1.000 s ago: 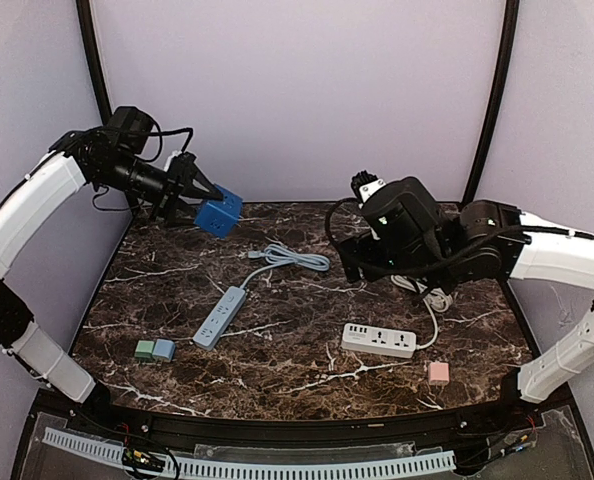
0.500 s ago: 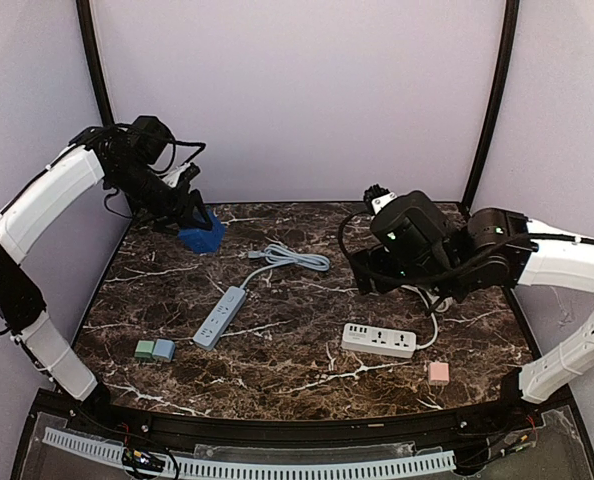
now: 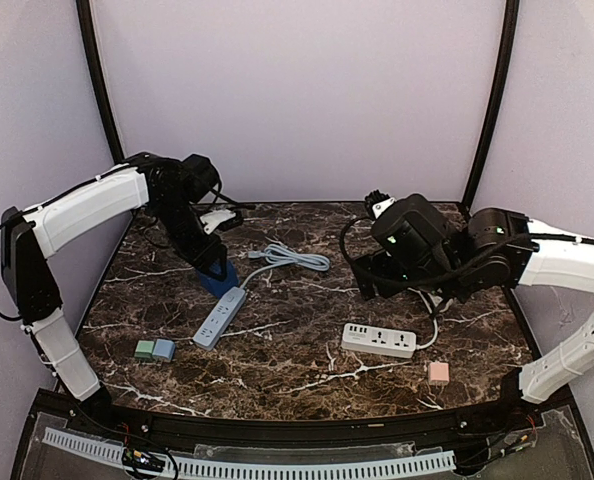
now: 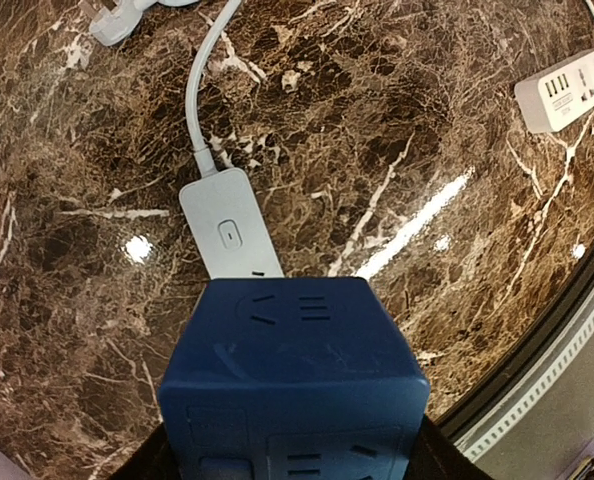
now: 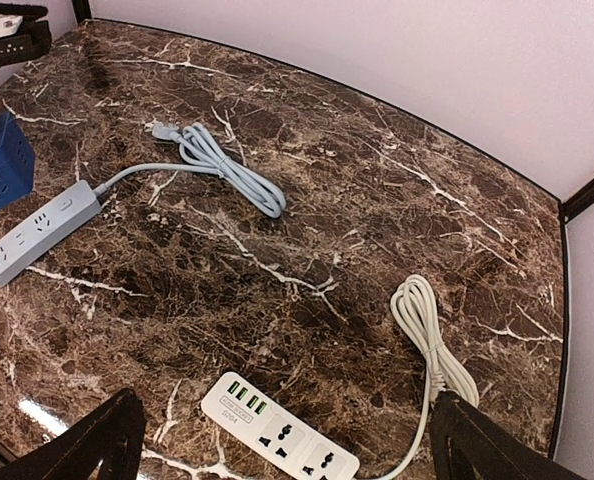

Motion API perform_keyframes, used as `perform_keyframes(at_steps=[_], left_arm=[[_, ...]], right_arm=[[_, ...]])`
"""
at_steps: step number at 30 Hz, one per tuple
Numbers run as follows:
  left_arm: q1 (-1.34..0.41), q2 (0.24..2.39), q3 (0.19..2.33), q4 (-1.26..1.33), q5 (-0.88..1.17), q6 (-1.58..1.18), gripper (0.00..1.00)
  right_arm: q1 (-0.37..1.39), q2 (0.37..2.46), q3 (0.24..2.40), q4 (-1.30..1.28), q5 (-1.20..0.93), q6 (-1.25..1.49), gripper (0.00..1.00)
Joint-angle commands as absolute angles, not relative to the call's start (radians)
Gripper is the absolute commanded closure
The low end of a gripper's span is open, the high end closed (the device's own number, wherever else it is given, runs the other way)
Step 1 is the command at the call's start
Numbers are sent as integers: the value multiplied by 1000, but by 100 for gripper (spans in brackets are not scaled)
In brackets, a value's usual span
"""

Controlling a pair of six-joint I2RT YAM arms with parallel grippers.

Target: Insert the plug

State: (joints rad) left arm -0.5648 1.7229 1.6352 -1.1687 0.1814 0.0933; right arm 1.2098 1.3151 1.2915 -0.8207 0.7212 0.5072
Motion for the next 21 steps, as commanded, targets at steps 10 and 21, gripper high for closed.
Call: perform_keyframes(at_steps=[10, 21], left_arm=[[-519, 1812, 1699, -1232, 246, 107, 99], [-424, 1861, 1664, -1216, 385, 48, 99]], right_arm=[[1207, 1308, 1322, -871, 688, 526, 2], [1208, 1308, 1336, -890, 652, 563, 1]])
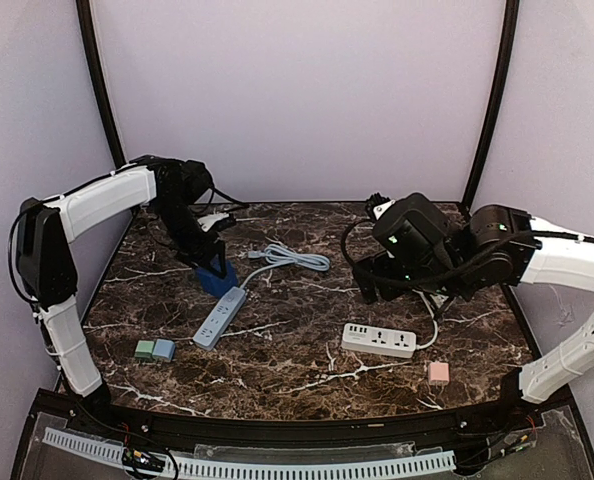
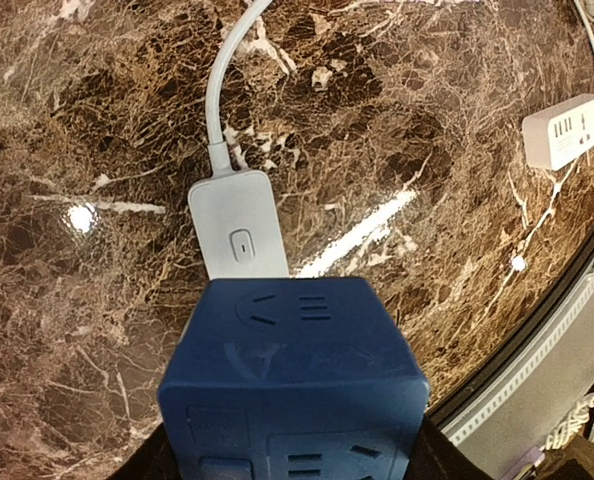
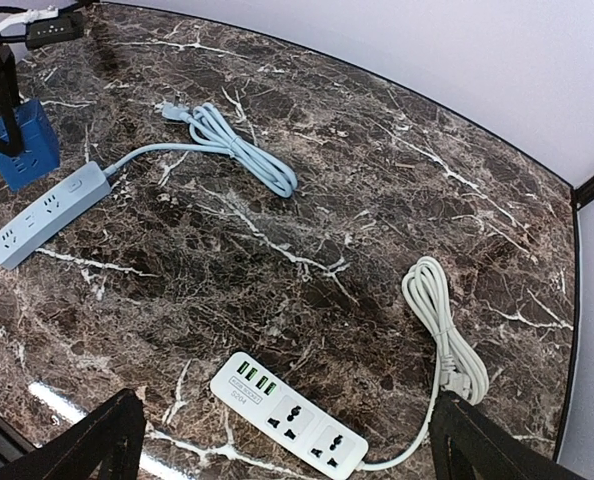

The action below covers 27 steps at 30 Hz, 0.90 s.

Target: Insert the plug

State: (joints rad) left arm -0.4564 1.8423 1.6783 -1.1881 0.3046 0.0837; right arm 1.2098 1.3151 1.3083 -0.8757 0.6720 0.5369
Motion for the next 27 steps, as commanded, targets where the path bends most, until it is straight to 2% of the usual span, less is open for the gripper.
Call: perform_keyframes(at_steps=[1, 27], left_arm=[[-419, 1866, 1662, -1217, 392, 45, 99], [-387, 1910, 1599, -1191, 412, 73, 99]], right_arm=[[1207, 1309, 1337, -890, 649, 563, 1], [1208, 1380, 1379, -904, 597, 597, 2]])
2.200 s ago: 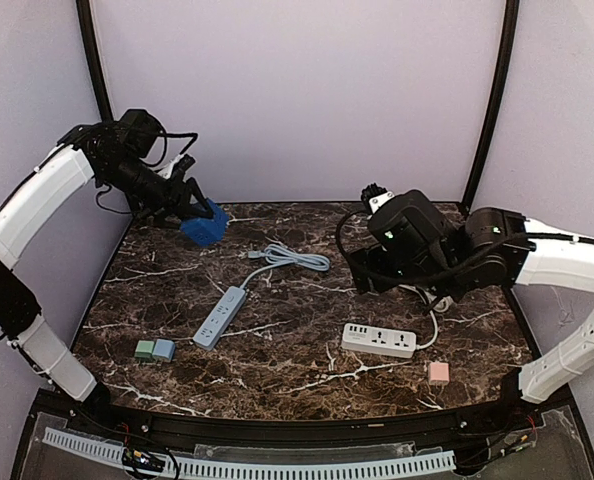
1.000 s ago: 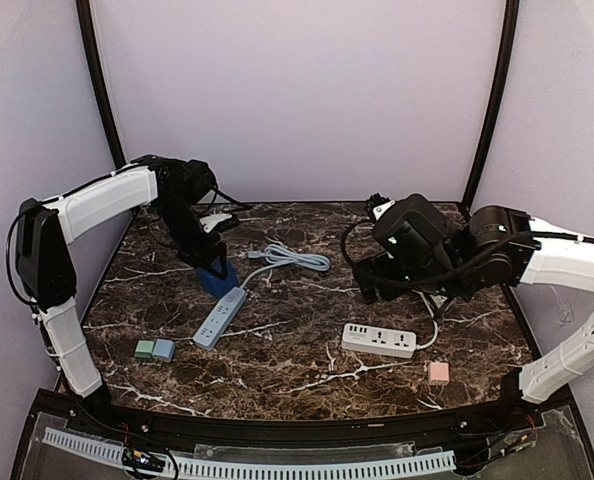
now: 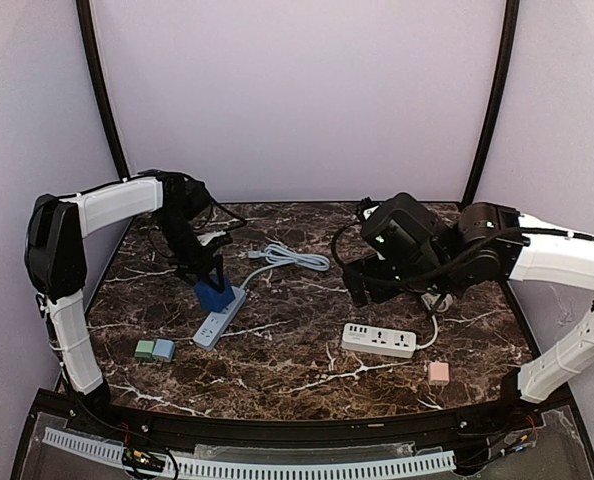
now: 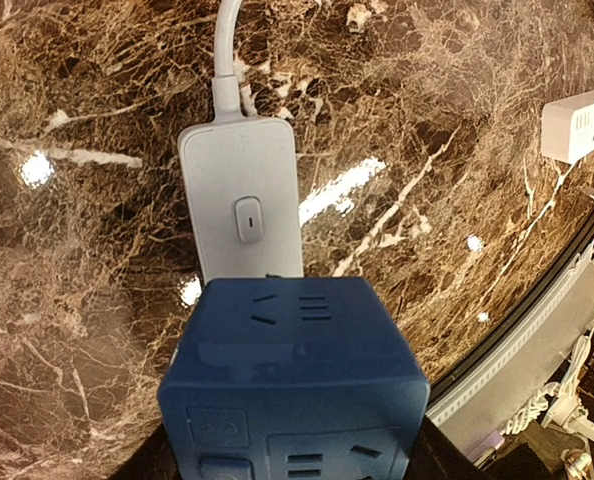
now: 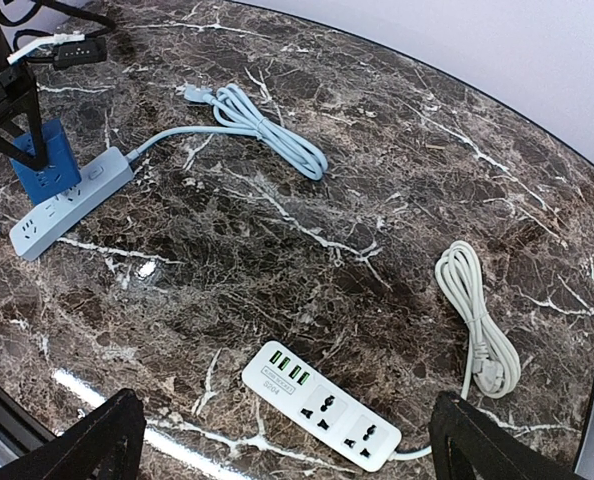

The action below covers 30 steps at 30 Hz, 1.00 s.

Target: Insert the plug

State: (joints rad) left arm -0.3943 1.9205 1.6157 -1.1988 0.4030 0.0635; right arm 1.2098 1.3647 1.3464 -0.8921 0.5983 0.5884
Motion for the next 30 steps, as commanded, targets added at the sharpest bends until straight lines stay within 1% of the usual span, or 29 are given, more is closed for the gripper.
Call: perform_keyframes(at_steps=[1, 30], left_arm=[[-387, 1911, 1597, -1184, 412, 75, 99], [-387, 1930, 1578, -1146, 380, 144, 99]], right_arm=[[1206, 1384, 1381, -905, 597, 594, 1], [1207, 1419, 1404, -900, 592, 581, 1]])
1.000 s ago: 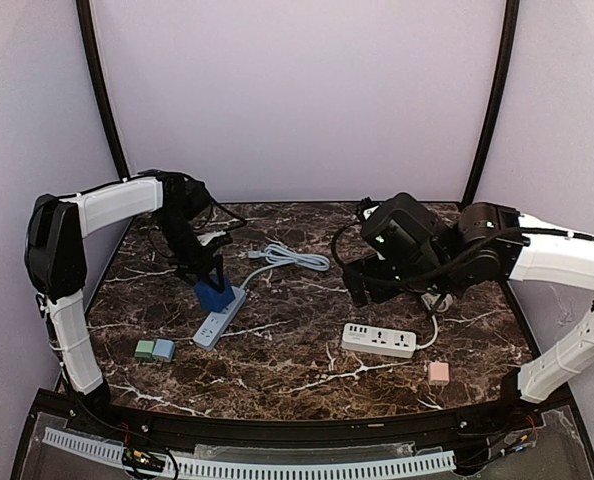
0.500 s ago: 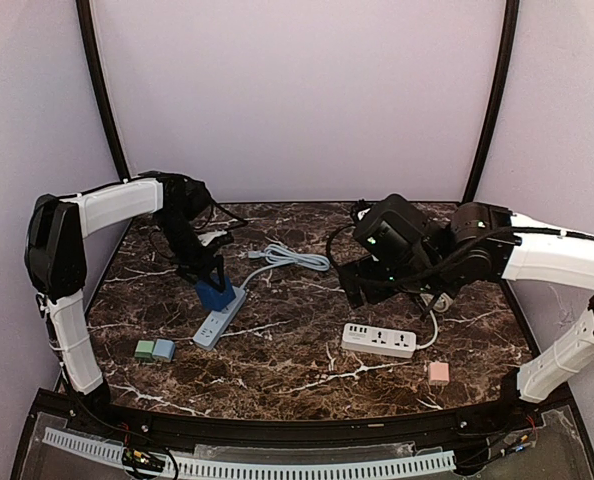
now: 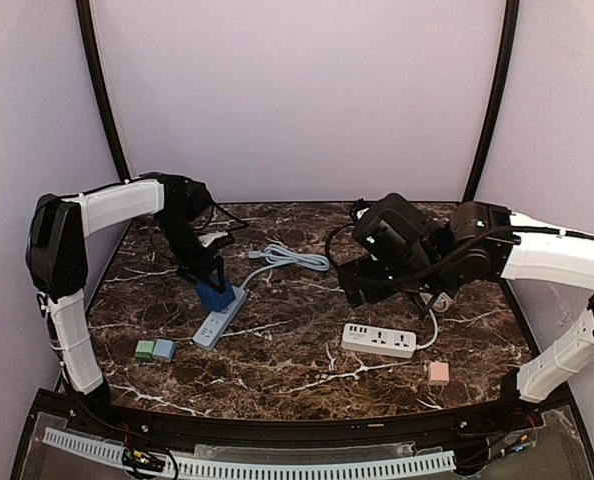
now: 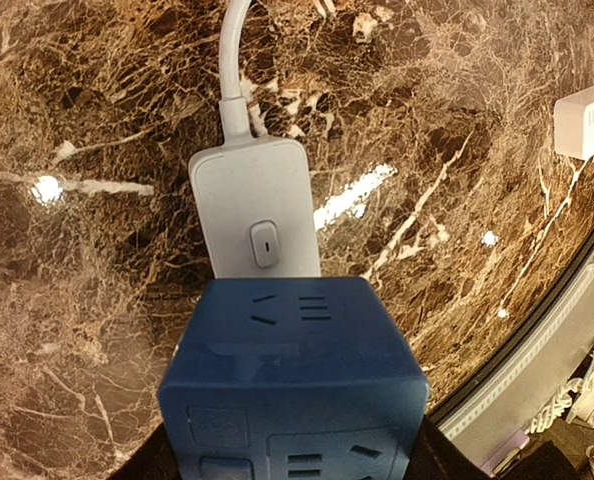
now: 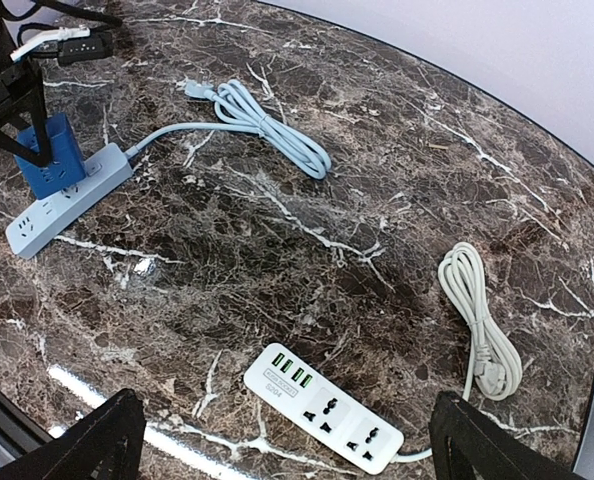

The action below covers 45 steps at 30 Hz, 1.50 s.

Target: Insert the plug

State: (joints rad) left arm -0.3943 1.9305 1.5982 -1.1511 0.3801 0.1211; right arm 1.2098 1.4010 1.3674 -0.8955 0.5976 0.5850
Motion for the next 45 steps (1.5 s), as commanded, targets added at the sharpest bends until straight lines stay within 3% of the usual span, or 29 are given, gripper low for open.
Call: perform_keyframes(at_steps=[1, 26, 45], left_arm=[[-387, 1931, 1578, -1144, 377, 145, 99], [-387, 1928, 1585, -1109, 280, 136, 99], [-457, 1841, 1435, -993, 162, -9, 99]], right_arm=[[1208, 1421, 1406, -900, 591, 579, 1], [1206, 1506, 1476, -884, 572, 542, 1], [1208, 1504, 1464, -868, 571, 555, 1]])
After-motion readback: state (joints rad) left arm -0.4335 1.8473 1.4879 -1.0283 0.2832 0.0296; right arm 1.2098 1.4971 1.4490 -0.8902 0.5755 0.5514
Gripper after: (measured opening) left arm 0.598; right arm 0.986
